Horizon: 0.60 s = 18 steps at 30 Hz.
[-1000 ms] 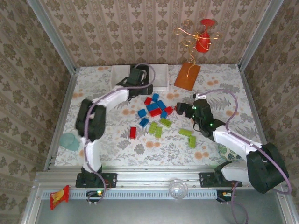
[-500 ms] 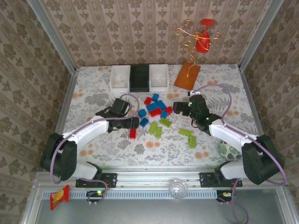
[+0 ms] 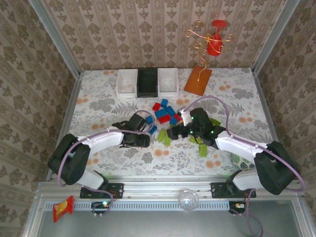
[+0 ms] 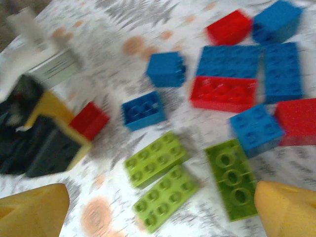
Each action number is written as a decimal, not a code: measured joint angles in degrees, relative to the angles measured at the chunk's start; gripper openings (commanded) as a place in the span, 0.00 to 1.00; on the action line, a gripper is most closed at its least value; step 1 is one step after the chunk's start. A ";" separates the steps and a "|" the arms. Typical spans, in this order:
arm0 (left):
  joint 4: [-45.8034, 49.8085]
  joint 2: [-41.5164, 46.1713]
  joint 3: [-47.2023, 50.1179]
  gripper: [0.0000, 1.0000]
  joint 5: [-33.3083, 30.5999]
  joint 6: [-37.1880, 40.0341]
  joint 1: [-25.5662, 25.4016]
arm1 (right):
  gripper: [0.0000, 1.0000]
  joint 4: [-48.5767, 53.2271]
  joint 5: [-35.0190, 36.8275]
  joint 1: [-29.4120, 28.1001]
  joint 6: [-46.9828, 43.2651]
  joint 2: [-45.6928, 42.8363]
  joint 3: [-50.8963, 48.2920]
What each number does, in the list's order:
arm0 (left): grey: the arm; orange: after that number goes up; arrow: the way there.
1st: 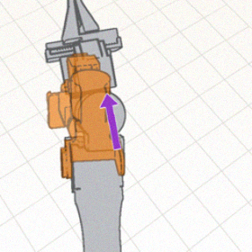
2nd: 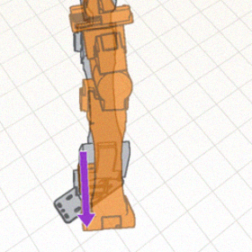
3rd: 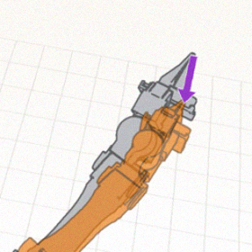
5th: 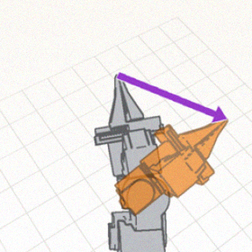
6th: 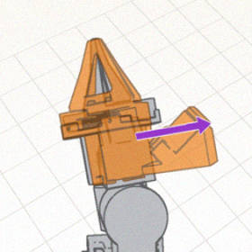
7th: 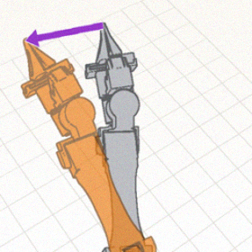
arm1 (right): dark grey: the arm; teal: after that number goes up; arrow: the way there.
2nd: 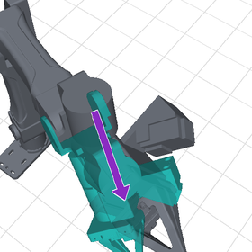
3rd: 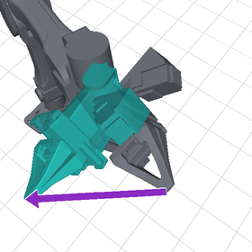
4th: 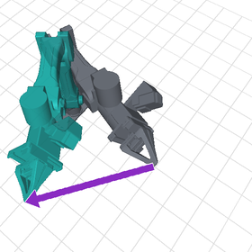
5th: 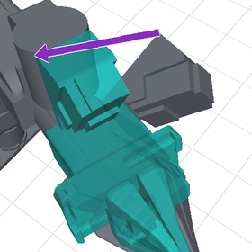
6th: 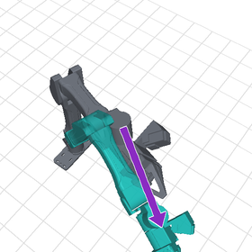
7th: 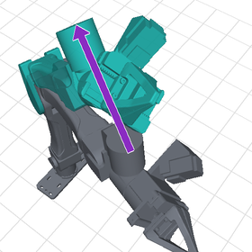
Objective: Sort the legos into containers by color
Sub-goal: Pick up the lego from the center of the table.
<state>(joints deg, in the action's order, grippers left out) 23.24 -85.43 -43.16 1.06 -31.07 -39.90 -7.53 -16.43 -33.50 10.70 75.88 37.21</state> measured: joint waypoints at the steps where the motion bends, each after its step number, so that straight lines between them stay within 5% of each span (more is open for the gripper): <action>1: -0.31 -0.68 0.00 0.58 -0.24 -0.15 -0.24 | 0.98 -0.02 -0.85 -0.24 -0.28 -0.87 -1.09; 14: -2.82 -1.77 -0.24 0.26 -8.70 -1.49 -2.34 | 0.97 -3.32 -4.50 -0.35 -0.52 -2.86 -3.37; 18: -6.40 1.95 -0.70 0.24 -9.51 -0.15 1.86 | 0.98 -4.79 -4.98 -0.92 -0.50 -2.73 -3.37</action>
<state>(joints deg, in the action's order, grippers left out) 16.84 -83.48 -43.86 -8.45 -31.22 -38.04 -12.32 -21.41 -34.41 10.20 73.14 33.85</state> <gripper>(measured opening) 0.324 0.978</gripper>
